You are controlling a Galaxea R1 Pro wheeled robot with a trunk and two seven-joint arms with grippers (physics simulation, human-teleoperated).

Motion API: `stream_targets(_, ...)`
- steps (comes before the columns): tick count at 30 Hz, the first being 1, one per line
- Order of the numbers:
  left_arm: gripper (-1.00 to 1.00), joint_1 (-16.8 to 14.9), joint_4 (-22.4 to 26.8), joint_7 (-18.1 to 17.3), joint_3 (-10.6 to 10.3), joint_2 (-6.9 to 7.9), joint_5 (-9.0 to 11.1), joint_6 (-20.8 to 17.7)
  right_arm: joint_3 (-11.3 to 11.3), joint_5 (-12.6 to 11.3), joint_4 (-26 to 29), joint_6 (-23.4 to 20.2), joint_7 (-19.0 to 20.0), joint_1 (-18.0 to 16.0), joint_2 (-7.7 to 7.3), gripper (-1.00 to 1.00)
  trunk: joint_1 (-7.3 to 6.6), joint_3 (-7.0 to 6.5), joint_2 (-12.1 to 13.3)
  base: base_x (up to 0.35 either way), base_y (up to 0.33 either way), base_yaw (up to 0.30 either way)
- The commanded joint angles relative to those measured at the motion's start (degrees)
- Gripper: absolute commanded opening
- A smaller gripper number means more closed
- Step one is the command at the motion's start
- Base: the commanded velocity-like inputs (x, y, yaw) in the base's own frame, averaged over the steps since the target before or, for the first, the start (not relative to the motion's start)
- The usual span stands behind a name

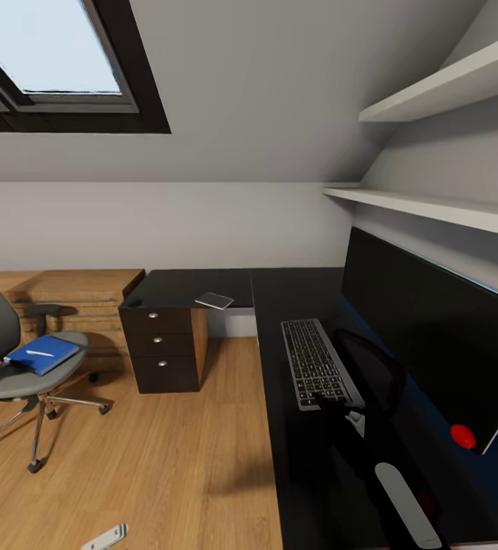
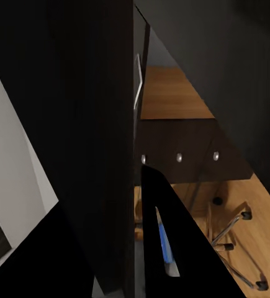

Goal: In the bedroom, organize the workspace by keeping the computer under the desk, ensuring the monitor is on the desk, placing the keyboard on the desk next to the monitor, placing the mouse on the desk next to the keyboard, moving the folder from the swivel chair onto the desk next to the mouse, stacking the notebook on top of the folder with the pen on top of the notebook, and positioning the swivel chair next to the desk.

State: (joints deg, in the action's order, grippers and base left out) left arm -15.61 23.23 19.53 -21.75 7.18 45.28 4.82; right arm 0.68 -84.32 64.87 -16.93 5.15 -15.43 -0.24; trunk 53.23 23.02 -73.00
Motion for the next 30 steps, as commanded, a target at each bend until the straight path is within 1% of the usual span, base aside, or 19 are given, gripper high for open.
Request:
stream_targets(1,1.00,-0.04,0.06,0.33,-0.49,0.05,0.60,0.28,0.03,-0.54,0.03,-0.11,0.17,-0.04,-0.02,-1.00,0.23,0.25,-0.45,0.000,0.000,0.000)
stream_targets(8,1.00,-0.04,0.06,0.33,-0.49,0.03,0.60,0.28,0.43,-0.67,0.15,-0.42,0.18,-0.04,-0.21,-1.00,1.76,1.50,-3.26,0.000,0.000,0.000)
stream_targets(30,1.00,-0.04,0.06,0.07,-0.49,0.02,0.60,0.28,0.37,-0.76,0.07,-0.27,0.12,-0.04,0.13,-1.00,1.76,1.50,-3.26,0.000,0.000,0.000)
